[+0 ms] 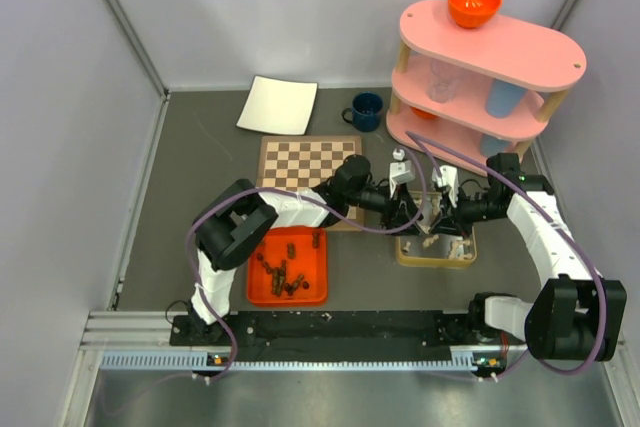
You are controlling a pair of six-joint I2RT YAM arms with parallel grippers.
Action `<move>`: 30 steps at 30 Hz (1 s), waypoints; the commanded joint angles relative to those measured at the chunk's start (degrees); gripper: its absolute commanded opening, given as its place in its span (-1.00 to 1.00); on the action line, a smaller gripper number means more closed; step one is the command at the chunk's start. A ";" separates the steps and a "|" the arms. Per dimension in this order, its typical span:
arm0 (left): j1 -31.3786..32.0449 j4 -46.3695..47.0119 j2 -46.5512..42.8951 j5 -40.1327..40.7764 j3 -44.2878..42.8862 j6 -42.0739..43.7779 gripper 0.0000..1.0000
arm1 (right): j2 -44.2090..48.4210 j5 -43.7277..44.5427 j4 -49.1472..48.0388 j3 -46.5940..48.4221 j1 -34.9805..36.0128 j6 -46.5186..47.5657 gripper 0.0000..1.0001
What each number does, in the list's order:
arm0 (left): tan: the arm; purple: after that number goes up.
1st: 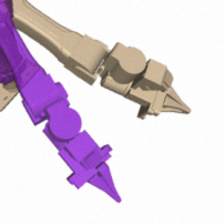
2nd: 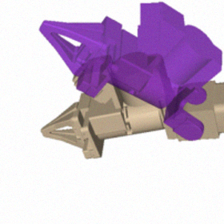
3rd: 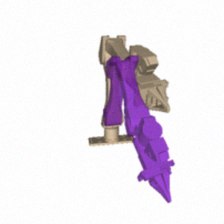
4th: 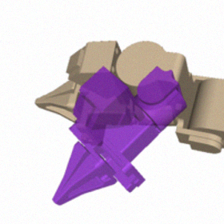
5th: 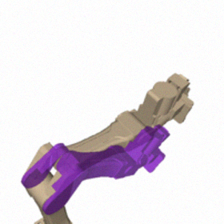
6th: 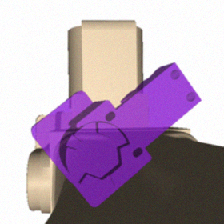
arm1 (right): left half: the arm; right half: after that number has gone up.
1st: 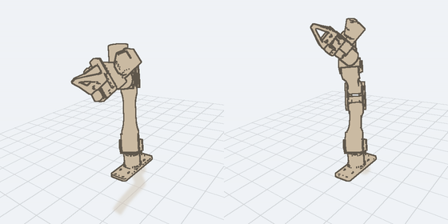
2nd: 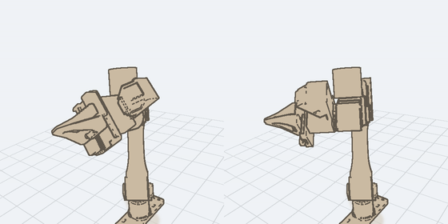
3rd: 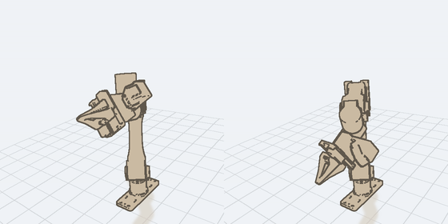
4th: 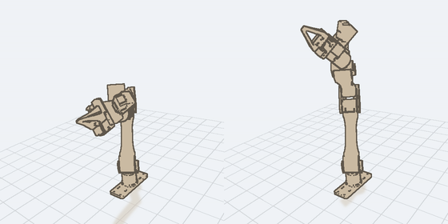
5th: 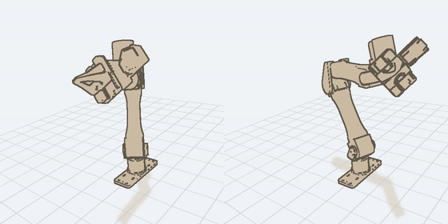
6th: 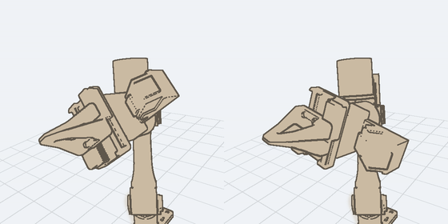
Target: Set up the chess pieces on the board
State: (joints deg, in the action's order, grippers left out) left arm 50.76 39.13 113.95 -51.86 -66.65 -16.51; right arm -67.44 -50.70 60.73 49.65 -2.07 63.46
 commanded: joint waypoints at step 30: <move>-2.95 27.11 -17.35 7.55 20.76 -16.70 -1.00 | 8.90 -15.37 1.94 12.84 -2.68 -13.69 0.22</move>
State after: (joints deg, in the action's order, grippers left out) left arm 48.40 49.45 105.54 -49.19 -51.81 -26.70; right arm -61.19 -54.61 62.30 58.02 -4.29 56.69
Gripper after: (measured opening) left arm 0.128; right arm 0.592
